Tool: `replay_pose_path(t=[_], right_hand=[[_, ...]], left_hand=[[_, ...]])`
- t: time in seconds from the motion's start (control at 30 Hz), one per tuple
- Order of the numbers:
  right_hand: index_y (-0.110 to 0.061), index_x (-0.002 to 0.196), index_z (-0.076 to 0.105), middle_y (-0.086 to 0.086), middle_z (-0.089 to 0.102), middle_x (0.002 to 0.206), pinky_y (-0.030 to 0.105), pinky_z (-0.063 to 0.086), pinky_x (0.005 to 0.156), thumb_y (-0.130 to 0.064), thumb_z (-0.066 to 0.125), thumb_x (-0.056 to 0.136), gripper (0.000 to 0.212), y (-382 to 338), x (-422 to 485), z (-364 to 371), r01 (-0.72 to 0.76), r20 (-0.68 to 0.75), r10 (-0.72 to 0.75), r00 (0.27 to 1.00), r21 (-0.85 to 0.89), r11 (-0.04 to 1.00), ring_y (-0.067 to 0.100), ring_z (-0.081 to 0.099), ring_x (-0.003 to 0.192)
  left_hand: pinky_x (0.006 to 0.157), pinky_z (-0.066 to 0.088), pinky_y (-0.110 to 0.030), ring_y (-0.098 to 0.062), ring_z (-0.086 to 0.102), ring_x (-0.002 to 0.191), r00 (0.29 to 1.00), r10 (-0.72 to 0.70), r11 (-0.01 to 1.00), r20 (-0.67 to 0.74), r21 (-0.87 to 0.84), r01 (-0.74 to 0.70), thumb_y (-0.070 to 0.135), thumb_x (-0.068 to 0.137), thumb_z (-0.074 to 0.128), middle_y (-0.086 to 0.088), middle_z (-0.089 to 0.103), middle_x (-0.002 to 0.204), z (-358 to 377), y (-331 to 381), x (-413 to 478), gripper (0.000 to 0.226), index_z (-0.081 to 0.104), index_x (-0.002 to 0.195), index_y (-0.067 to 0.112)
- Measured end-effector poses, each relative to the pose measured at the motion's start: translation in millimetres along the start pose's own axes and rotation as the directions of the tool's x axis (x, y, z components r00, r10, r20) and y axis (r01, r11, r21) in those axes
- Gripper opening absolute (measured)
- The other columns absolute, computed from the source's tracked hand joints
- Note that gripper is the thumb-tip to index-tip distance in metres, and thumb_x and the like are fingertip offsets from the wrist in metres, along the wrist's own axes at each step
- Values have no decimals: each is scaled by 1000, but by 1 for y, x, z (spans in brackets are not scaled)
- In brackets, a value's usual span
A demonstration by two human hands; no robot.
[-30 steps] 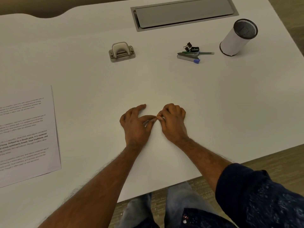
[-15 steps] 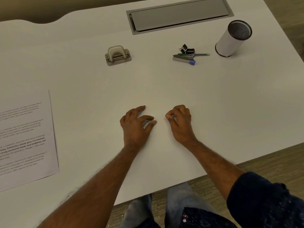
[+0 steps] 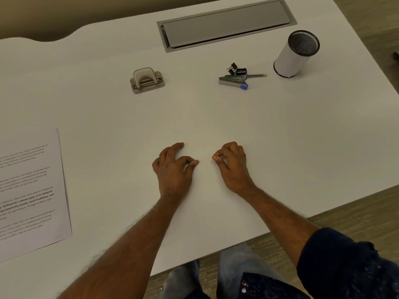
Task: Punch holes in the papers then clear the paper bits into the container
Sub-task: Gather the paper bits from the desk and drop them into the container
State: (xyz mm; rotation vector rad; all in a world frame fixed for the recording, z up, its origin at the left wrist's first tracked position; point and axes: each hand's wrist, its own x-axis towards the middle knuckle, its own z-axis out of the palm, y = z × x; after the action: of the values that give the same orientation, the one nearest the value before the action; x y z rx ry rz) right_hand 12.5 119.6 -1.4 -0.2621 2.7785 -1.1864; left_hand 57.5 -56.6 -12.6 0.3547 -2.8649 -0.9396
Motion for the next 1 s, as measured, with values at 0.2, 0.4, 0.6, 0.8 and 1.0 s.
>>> replay_pose_path(t=[0.2, 0.4, 0.6, 0.8, 1.0], right_hand=[[-12, 88, 62, -6, 45, 98, 33, 39, 89, -11, 60, 90, 4, 0, 3, -8, -7, 28, 7, 1000, 9, 1000, 13, 43, 93], [-10, 87, 61, -4, 47, 98, 35, 40, 90, -13, 58, 92, 6, -1, 5, -21, -13, 33, 12, 999, 34, 999, 13, 43, 93], [-10, 89, 62, -4, 47, 98, 41, 42, 91, -14, 58, 93, 6, -1, 12, -35, -42, 32, 40, 999, 70, 997, 15, 44, 94], [-8, 94, 63, 0, 50, 102, 44, 44, 93, -17, 57, 95, 11, -2, 28, -63, -92, 9, 92, 996, 171, 981, 16, 46, 99], [-10, 95, 63, 3, 52, 101, 35, 43, 90, -13, 58, 95, 6, -1, 68, -115, -115, -92, 145, 985, 272, 955, 21, 49, 102]], left_hand=[[100, 21, -34, -17, 40, 129, 997, 47, 997, 67, 55, -51, 33, 91, 64, 7, 53, 131, 1, 1, 3, 17, 71, 80, 22], [97, 17, -29, -10, 40, 125, 992, 55, 998, 113, -3, -55, 33, 92, 63, 9, 54, 123, -5, 3, 7, 15, 71, 83, 25], [95, 21, -30, -8, 47, 117, 985, 122, 990, 124, -83, -112, 33, 92, 63, 9, 57, 117, -3, 35, 23, 12, 69, 85, 26], [78, 38, -10, 6, 56, 86, 982, 47, 921, 182, -390, 28, 28, 92, 65, 9, 60, 93, -1, 89, 57, 10, 63, 84, 22], [67, 41, -4, -8, 59, 80, 972, 41, 887, 231, -456, 71, 29, 92, 65, 1, 66, 88, 5, 152, 104, 16, 65, 85, 14]])
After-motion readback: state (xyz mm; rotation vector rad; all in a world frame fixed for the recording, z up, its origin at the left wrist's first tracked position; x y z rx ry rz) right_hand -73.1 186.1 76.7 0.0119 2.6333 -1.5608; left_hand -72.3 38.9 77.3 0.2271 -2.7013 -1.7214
